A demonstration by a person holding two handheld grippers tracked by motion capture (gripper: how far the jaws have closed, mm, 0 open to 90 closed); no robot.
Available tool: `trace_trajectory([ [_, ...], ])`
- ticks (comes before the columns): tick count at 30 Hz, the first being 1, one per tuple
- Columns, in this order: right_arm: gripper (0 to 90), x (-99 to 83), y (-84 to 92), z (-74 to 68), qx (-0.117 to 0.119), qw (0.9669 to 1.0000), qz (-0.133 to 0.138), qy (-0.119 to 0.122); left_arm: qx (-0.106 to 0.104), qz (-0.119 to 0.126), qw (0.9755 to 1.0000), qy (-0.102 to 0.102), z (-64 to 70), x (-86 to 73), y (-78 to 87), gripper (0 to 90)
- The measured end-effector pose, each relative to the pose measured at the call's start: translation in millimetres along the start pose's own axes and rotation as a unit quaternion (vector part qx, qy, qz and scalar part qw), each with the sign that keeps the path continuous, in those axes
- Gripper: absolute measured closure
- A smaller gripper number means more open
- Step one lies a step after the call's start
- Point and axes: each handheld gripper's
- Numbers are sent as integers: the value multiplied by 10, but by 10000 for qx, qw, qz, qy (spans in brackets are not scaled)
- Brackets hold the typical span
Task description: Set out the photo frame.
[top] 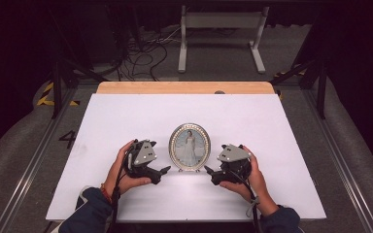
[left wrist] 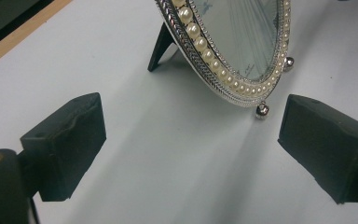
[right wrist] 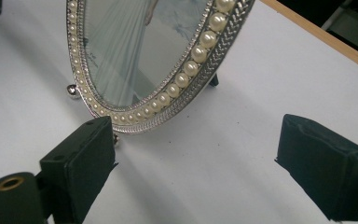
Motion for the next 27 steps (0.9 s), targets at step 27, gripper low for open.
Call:
trace_trajectory([
  [27, 111, -273, 271, 240, -353, 9993, -112, -46, 276, -92, 9996, 1, -43, -267, 249, 90],
])
Point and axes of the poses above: each handheld gripper's, and its own axes: y roughly backward along the jaws, x roughly out of its top, z roughly to its right, and after that the axes turned 2 degrees about -y, right-handed
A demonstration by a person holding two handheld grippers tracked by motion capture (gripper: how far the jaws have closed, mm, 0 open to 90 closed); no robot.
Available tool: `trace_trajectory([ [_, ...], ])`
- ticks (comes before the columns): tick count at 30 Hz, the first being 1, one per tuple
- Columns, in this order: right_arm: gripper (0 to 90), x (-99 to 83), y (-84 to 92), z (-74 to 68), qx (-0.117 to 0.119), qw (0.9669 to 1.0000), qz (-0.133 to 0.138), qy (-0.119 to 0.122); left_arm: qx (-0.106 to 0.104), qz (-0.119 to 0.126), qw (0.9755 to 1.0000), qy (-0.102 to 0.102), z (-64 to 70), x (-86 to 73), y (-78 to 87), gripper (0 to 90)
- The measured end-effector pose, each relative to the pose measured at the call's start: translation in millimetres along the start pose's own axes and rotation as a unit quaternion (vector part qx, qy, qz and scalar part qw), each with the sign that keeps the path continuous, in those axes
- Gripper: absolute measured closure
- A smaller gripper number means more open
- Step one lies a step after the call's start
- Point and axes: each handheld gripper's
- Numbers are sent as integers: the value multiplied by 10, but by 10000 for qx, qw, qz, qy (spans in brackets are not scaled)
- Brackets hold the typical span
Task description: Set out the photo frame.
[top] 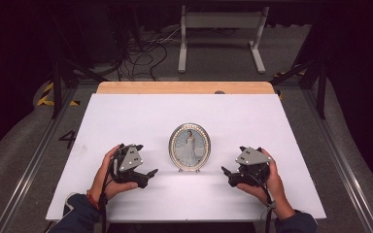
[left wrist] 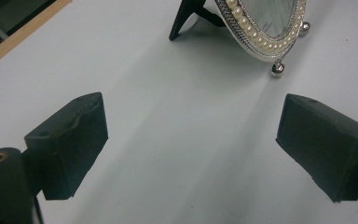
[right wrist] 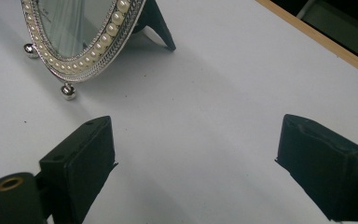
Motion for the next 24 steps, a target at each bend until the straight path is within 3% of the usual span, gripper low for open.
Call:
trace_trajectory([
  [11, 108, -98, 80, 56, -69, 10000, 37, -17, 106, 5, 9999, -48, -7, -97, 92, 90],
  [24, 105, -255, 214, 154, -182, 9997, 52, -163, 232, -22, 9997, 107, -16, -284, 254, 90],
])
Point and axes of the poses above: each handheld gripper's, and its own axes: y roughly backward along the jaws, x roughly out of its top, z roughly to its right, and after that the axes turned 2 degrees about -y, right-handed
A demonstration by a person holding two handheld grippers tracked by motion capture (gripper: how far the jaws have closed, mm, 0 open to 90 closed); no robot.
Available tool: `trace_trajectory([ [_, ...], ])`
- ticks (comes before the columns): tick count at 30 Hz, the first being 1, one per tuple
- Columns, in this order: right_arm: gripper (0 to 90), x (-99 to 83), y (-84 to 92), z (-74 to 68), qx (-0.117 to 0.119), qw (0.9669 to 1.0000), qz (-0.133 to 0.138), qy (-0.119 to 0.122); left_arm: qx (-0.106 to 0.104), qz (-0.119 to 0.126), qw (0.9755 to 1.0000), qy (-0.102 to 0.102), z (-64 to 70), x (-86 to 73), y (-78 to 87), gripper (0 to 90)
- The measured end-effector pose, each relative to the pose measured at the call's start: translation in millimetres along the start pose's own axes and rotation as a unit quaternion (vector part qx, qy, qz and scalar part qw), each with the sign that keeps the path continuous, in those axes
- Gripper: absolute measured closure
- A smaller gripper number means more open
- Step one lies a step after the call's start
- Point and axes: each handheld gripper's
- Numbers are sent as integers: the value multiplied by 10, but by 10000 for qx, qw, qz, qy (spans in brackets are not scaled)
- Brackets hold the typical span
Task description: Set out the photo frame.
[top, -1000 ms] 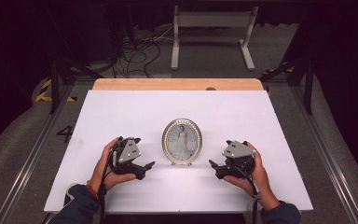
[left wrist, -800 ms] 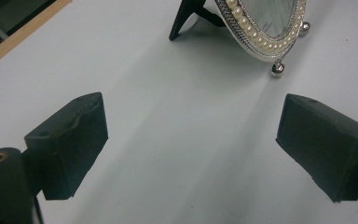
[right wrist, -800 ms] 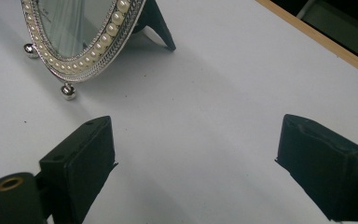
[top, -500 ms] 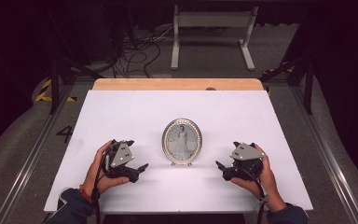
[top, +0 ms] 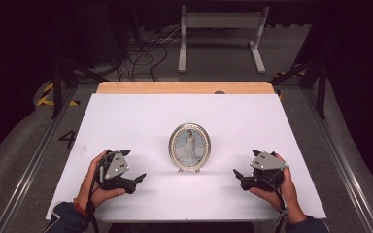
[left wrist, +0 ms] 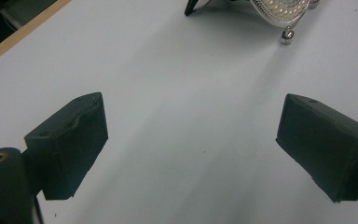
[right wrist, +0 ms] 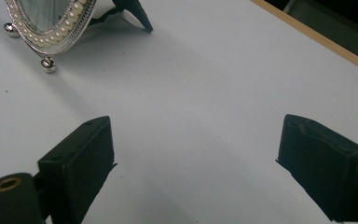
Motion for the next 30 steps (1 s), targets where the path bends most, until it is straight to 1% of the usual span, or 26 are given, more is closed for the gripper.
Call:
trace_trajectory([
  [2, 105, -25, 15, 17, -32, 10000, 6, -37, 4, -12, 10000, -7, -10, -17, 14, 90],
  [3, 104, -38, 26, 29, -41, 10000, 5, -43, 8, -19, 10000, 28, -28, -55, 36, 90],
  [6, 104, -65, 48, 54, -64, 9999, 10, -81, 44, -33, 10000, 66, -44, -97, 60, 90],
  [8, 104, -103, 76, 87, -97, 9999, 16, -130, 61, -51, 9999, 145, -53, -143, 82, 86],
  [9, 104, -116, 86, 98, -123, 9998, 5, -131, 40, -27, 9999, 143, -68, -171, 97, 83],
  [12, 103, -169, 127, 139, -243, 9996, -36, -161, 50, 40, 9996, 284, -105, -241, 143, 82],
  [14, 103, -207, 159, 170, -254, 9994, -20, -237, 70, 88, 9993, 368, -133, -285, 179, 82],
  [17, 102, -276, 186, 208, -285, 9991, -35, -322, 92, 75, 9989, 458, -149, -348, 221, 82],
  [18, 102, -298, 193, 218, -285, 9990, -43, -341, 107, 62, 9989, 451, -153, -372, 232, 82],
  [20, 102, -341, 199, 235, -367, 9986, -107, -364, 97, 26, 9989, 460, -163, -409, 244, 82],
  [23, 102, -401, 211, 272, -425, 9979, -115, -484, 143, -6, 9986, 519, -184, -463, 270, 82],
  [24, 102, -421, 220, 284, -396, 9978, -100, -514, 158, -13, 9984, 551, -192, -480, 282, 82],
  [27, 101, -478, 254, 304, -440, 9974, -72, -567, 191, -18, 9979, 624, -207, -532, 319, 82],
  [28, 101, -494, 265, 312, -422, 9973, -59, -590, 214, -23, 9977, 637, -217, -555, 336, 82],
  [30, 98, -545, 297, 337, -452, 9967, 7, -674, 232, -5, 9971, 729, -229, -599, 364, 82],
])
Point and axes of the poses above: each handheld gripper's, and its own axes: y roughly backward along the jaws, x roughly out of its top, z roughly to its right, and after that the axes turned 2 degrees about -y, right-handed
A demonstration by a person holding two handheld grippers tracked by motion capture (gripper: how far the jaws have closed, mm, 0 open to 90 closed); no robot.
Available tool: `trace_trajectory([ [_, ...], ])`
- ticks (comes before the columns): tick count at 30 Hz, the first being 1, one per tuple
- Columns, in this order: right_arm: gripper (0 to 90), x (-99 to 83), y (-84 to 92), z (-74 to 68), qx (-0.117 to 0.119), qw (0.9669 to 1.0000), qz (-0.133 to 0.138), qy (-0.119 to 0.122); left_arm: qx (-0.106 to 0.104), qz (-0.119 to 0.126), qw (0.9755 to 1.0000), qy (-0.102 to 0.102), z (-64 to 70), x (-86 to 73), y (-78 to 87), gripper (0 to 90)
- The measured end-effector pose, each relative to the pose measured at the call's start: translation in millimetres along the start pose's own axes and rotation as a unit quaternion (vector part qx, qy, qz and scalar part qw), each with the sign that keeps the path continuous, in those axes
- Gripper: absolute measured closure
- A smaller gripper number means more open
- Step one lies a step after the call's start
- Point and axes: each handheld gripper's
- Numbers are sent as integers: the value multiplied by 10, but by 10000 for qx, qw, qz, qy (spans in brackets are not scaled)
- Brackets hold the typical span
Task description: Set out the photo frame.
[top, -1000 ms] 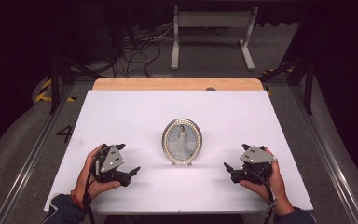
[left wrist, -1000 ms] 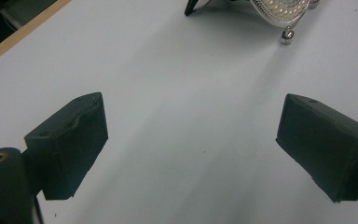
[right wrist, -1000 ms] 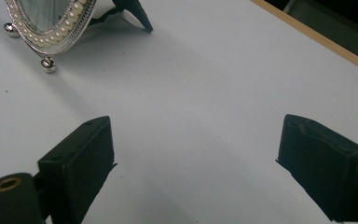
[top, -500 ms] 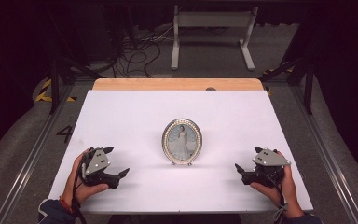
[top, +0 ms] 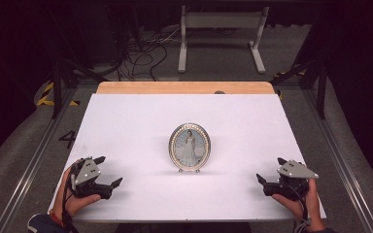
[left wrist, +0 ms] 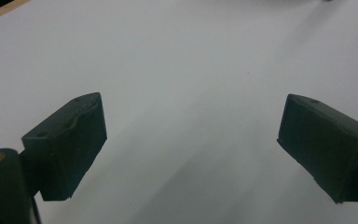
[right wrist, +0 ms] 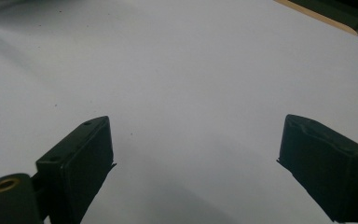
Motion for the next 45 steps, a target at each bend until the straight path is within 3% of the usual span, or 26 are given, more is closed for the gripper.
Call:
trace_trajectory([
  [6, 95, -128, 60, 66, 49, 9995, 148, -283, 41, -19, 9998, 193, -29, -124, 66, 82],
  [11, 95, -203, 81, 76, 27, 9993, 148, -339, 36, 2, 9997, 242, -32, -162, 93, 82],
  [15, 95, -196, 107, 115, 6, 9986, 305, -435, 50, 5, 9996, 286, -14, -161, 90, 82],
  [30, 92, -172, 92, 36, -7, 9994, 248, -255, -17, 154, 9993, 349, 31, -139, 114, 79],
  [45, 92, -184, 70, 33, 13, 9996, 166, -234, -40, 95, 9993, 351, 32, -141, 88, 80],
])
Point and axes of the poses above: each handheld gripper's, and its own axes: y roughly backward along the jaws, x roughly out of its top, z roughly to its right, and after that the axes turned 2 degrees about -y, right-handed
